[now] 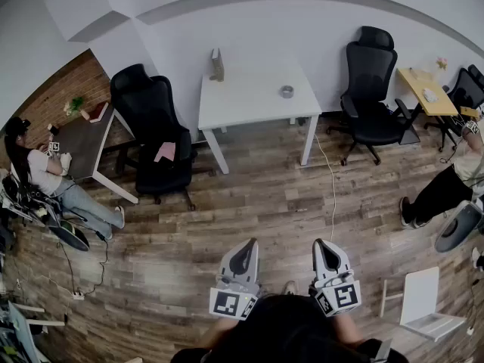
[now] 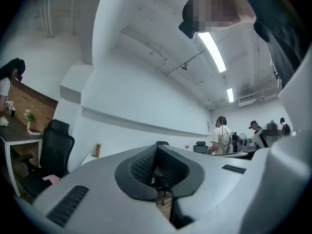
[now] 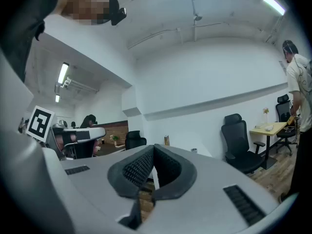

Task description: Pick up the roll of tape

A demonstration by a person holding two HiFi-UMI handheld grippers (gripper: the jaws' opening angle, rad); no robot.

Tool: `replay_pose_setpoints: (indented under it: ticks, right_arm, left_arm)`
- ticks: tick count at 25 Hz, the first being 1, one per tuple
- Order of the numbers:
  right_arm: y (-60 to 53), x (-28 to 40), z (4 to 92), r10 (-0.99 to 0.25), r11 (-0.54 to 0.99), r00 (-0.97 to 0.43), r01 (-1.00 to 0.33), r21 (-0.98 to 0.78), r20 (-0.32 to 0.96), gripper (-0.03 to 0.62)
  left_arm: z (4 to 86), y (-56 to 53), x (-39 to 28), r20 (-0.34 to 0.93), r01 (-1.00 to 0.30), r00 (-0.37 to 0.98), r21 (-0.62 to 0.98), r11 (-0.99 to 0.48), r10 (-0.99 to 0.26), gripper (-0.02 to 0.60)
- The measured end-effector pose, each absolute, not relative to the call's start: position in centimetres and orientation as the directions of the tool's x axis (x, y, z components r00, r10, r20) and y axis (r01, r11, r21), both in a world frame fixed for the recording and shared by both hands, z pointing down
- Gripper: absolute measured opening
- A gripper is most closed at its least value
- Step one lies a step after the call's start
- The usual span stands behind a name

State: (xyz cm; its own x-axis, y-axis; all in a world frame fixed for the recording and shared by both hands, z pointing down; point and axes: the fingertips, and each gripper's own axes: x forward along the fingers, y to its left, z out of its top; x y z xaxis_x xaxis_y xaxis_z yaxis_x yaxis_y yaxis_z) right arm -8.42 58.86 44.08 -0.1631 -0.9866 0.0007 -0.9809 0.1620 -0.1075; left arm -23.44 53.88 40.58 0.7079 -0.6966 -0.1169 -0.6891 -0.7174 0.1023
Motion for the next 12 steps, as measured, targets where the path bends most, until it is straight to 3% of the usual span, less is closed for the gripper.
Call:
replay_pose_setpoints:
  ticks: [12]
  right_arm:
    - [60.3,-5.3,43.5,-0.981,0.194,-0.192,-0.973,-0.125,-0.029,0.014]
  left_arm:
    - [39.9,55.2,-20.0,-0.127,-0.706,0.686,0.122,-0.697,-0.717,0.023]
